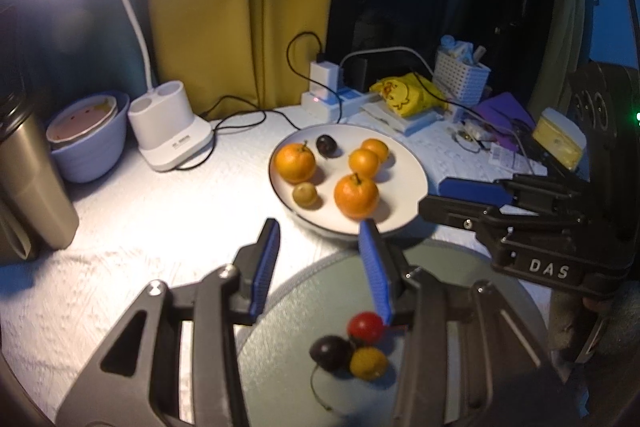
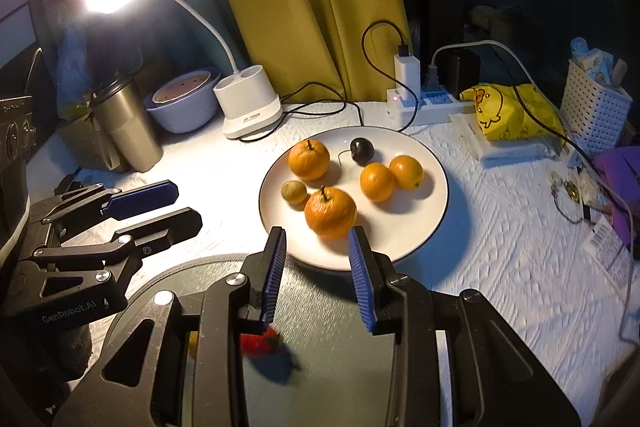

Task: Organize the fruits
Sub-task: 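Move both open tools from the plate back over the tray, then close the right tool on the large red tomato while the left tool approaches another yellow fruit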

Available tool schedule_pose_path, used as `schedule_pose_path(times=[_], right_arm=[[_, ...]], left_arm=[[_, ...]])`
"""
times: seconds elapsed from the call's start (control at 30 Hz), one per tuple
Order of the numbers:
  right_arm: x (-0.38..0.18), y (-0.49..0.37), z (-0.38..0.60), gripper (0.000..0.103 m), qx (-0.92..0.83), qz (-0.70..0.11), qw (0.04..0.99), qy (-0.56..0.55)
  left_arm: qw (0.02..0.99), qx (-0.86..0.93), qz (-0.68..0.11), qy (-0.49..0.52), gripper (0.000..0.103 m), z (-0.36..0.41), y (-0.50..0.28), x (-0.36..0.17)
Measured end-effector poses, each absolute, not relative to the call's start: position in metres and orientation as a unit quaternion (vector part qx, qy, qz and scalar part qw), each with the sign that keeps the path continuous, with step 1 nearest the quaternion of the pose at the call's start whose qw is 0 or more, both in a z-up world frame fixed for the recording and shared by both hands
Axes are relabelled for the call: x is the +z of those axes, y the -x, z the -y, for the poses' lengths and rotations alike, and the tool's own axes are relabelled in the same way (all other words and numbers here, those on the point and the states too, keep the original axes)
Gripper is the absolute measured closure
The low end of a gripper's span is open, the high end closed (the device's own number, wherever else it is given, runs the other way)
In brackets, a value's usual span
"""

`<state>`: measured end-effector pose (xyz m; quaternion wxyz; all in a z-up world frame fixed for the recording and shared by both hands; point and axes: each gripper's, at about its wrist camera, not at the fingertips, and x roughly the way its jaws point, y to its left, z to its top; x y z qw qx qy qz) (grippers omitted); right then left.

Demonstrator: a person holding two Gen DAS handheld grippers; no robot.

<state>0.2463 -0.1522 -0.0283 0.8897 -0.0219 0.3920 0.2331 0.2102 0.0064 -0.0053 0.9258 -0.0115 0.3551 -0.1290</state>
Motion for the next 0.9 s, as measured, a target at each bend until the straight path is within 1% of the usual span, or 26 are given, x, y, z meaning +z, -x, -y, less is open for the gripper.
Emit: schedule_pose_path(times=[0.43, 0.9], right_arm=[[-0.033, -0.210, 0.150, 0.069, 0.237, -0.397, 0.886, 0.025], [-0.049, -0.188, 0.150, 0.068, 0.240, -0.412, 0.878, 0.025]], left_arm=[[0.920, -0.134, -0.368, 0.021, 0.061, -0.001, -0.170, -0.020], [0.909, -0.134, -0.394, 0.036, 0.061, 0.005, -0.148, -0.045]])
